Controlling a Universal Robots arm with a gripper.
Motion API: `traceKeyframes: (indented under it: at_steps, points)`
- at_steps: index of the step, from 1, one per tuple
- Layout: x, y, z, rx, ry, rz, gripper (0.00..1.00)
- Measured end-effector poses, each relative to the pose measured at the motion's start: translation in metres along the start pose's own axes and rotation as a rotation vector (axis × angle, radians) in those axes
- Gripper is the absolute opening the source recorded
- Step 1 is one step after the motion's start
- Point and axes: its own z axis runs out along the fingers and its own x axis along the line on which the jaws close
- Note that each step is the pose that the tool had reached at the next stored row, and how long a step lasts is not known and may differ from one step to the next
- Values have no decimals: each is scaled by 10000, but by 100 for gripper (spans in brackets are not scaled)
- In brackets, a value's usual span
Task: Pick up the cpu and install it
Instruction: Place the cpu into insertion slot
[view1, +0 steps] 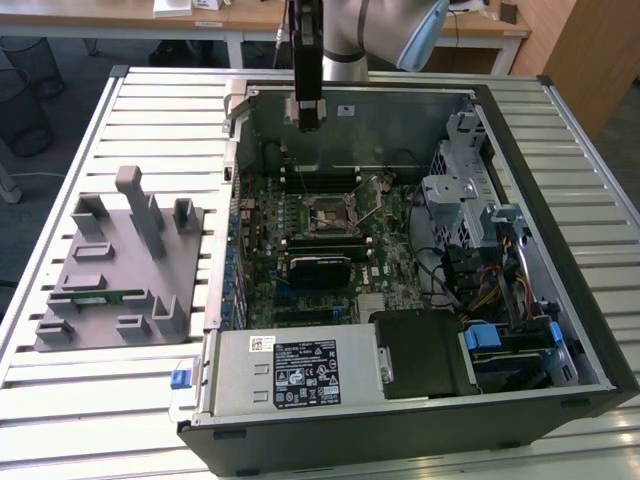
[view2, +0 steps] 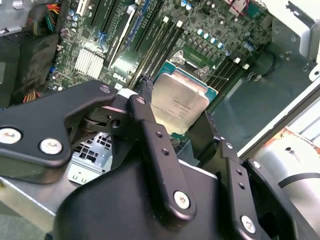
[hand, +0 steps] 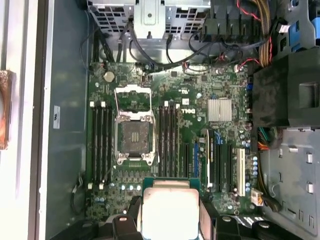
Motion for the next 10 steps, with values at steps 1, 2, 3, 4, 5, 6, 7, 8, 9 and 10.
traceKeyframes:
  at_steps: [1,2,3,4,5,6,7,8,9,10]
  points:
    - [0,5,2,4,0,4,54]
    - [1,7,4,6,1,9,54]
    - [2,12,5,12,1,11,54]
    - [2,17,7,20,3,17,54]
    - [4,24,9,32,3,23,54]
    - [5,36,15,46,4,27,54]
    - [11,53,26,58,5,32,54]
    - [21,72,38,69,3,35,54]
    - [30,92,53,74,2,36,54]
    - [41,119,70,76,4,36,54]
